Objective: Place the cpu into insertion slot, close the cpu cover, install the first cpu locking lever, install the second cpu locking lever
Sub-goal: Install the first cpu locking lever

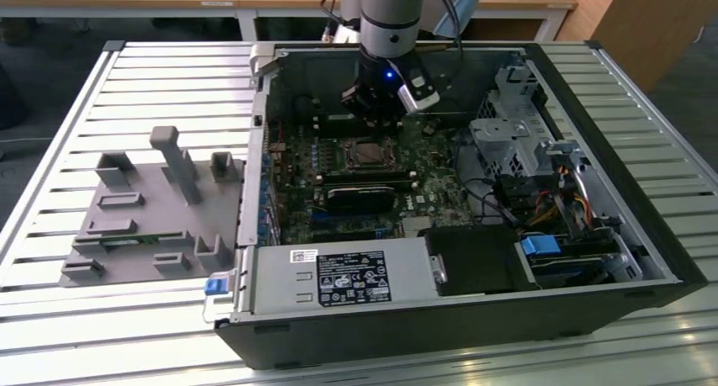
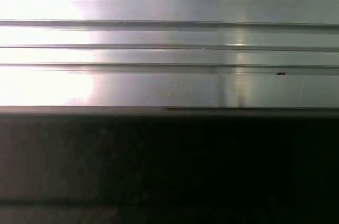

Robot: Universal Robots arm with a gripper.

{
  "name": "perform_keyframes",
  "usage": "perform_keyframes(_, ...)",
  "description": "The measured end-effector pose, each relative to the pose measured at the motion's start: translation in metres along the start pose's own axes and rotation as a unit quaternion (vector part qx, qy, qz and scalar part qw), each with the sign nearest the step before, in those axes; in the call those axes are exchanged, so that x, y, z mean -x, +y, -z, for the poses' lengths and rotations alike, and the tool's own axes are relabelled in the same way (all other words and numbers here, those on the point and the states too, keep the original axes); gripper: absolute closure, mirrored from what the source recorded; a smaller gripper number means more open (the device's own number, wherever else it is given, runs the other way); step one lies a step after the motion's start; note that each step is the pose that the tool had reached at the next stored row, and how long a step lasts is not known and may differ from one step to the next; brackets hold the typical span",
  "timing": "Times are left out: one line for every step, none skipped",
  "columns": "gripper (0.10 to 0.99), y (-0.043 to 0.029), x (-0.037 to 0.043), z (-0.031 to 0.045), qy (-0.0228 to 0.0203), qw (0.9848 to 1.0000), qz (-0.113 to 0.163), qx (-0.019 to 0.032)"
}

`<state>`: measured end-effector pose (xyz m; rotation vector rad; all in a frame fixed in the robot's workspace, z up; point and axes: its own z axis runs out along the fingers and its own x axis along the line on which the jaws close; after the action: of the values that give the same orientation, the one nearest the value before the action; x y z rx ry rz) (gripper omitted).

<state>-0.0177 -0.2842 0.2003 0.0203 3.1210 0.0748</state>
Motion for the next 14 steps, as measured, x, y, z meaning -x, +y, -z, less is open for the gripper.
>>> perform_keyframes(0.980, 0.0000, 0.0000, -0.0005, 0.0000, 1.0000, 0.000, -0.0019)
perform_keyframes(0.980, 0.0000, 0.0000, -0.0008, 0.0000, 1.0000, 0.000, -0.0040)
perform_keyframes(0.980, 0.0000, -0.0001, -0.0012, 0.0000, 1.0000, 0.000, -0.0060)
perform_keyframes(0.980, 0.0001, 0.0000, -0.0016, 0.0000, 1.0000, 0.000, -0.0077)
perform_keyframes(0.980, 0.0002, 0.0000, -0.0022, -0.0001, 1.0000, 0.000, -0.0089)
perform_keyframes(0.980, 0.0004, 0.0000, -0.0027, -0.0001, 1.0000, 0.000, -0.0096)
perform_keyframes(0.980, 0.0006, 0.0000, -0.0032, 0.0000, 0.9999, 0.000, -0.0101)
perform_keyframes(0.980, 0.0009, 0.0001, -0.0038, 0.0000, 0.9999, 0.000, -0.0101)
perform_keyframes(0.980, 0.0012, 0.0003, -0.0043, 0.0000, 0.9999, 0.000, -0.0102)
perform_keyframes(0.980, 0.0015, 0.0003, -0.0045, -0.0001, 0.9999, 0.000, -0.0101)
perform_keyframes(0.980, 0.0017, 0.0003, -0.0044, -0.0001, 1.0000, 0.000, -0.0099)
perform_keyframes(0.980, 0.0019, 0.0003, -0.0044, -0.0001, 1.0000, 0.000, -0.0092)
perform_keyframes(0.980, 0.0021, 0.0003, -0.0044, -0.0001, 1.0000, 0.000, -0.0088)
perform_keyframes(0.980, 0.0022, 0.0003, -0.0040, -0.0002, 1.0000, 0.000, -0.0082)
